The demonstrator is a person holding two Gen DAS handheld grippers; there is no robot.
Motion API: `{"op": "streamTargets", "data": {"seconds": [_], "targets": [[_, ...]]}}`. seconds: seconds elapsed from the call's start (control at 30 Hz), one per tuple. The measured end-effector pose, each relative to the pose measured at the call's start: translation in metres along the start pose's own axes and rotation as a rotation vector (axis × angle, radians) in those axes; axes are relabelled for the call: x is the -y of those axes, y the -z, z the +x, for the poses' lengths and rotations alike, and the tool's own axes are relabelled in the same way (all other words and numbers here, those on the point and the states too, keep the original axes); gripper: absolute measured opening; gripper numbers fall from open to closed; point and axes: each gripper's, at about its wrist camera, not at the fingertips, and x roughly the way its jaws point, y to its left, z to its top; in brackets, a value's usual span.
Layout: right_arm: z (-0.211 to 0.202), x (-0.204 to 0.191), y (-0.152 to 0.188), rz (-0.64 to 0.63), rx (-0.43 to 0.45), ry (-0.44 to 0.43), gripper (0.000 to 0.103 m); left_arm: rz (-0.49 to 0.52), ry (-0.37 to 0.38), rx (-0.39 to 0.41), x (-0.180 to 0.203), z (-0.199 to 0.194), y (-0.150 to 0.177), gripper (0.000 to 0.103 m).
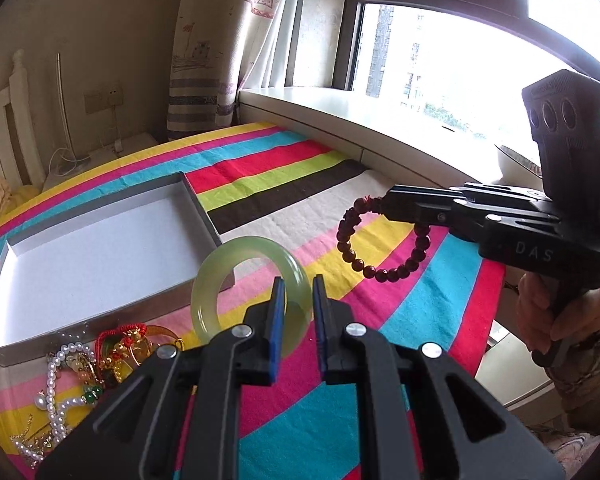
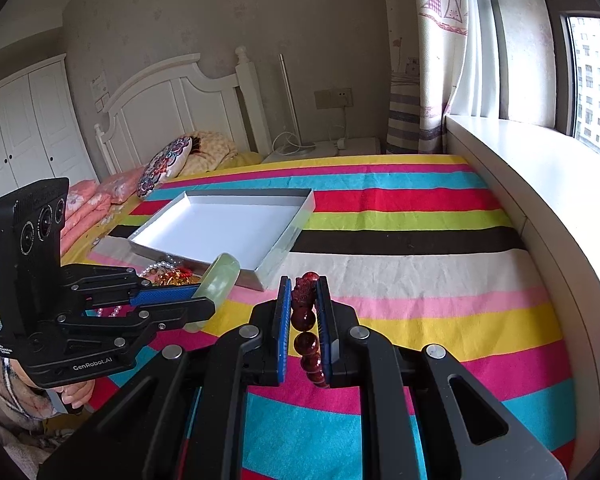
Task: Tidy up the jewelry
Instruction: 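Lift the bead bracelet with the right tool while the left tool grasps the jade bangle, then lower bangle and bracelet into the tray and open both tools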
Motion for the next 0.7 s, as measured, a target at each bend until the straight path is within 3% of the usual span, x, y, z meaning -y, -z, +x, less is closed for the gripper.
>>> {"op": "streamTargets", "data": {"seconds": [0.37, 0.7], "targets": [[0.034, -0.029, -0.056, -0.106, 0.022, -0.027, 0.013, -0.039, -0.098, 0.048, -0.049, -0.023, -0.027, 0.013], [0.119, -0.074, -0.100, -0.167, -0.054, -0.099, 0.013, -0.084, -0.234, 0.004, -0.139, -0.021, -0.042, 0.015]]}}
